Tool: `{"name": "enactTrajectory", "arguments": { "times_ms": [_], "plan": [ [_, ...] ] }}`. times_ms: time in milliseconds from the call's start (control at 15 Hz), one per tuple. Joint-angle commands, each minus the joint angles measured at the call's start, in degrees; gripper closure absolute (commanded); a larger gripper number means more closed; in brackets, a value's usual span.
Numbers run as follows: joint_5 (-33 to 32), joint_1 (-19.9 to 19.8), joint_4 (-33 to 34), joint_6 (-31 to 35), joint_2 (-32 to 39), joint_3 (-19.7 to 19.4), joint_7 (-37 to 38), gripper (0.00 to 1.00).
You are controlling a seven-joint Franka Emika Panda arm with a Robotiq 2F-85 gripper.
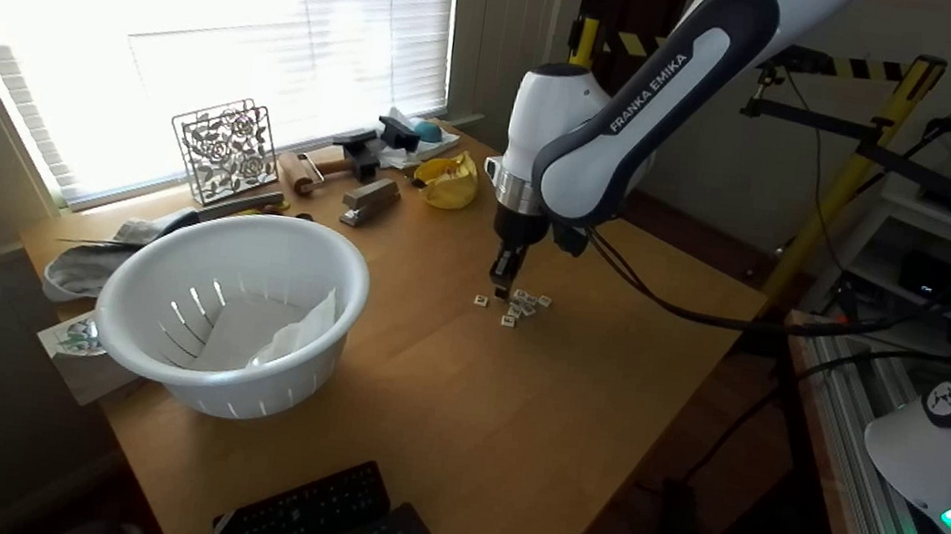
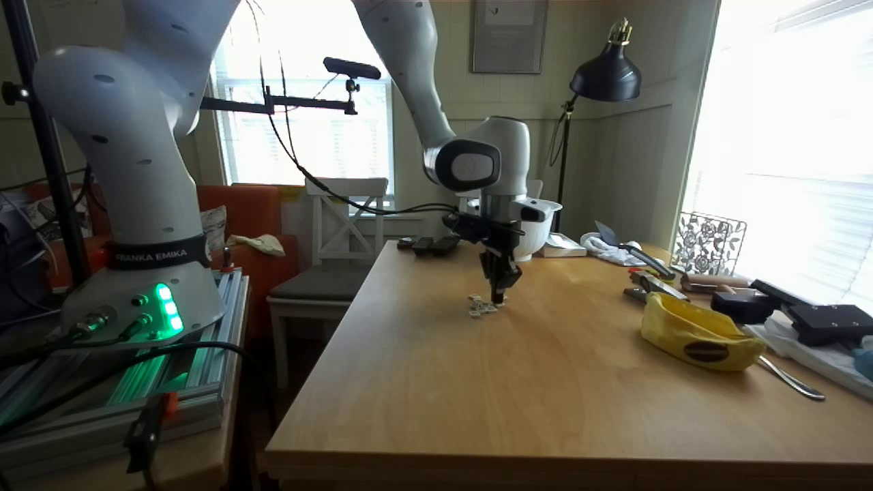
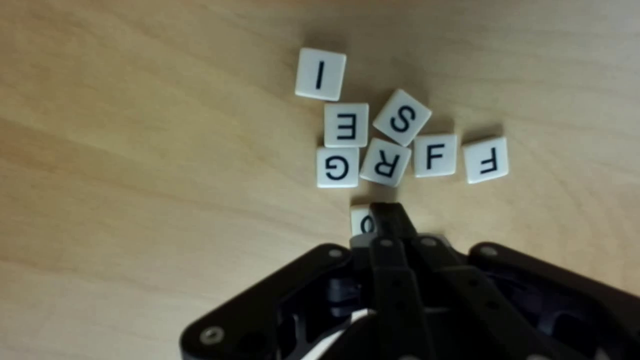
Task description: Create the word 'More' with the tiles.
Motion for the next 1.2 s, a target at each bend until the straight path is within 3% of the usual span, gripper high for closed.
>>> {"name": "enactTrajectory", "arguments": {
  "times_ms": [0,1133],
  "plan": [
    [-0.31,-1.03,2.42,0.25,2.69,0.92,-2.02,1.0],
    [-0.09,-1.35,4.53,-0.06,4.18,1.92,-3.78,1.0]
  ]
}}
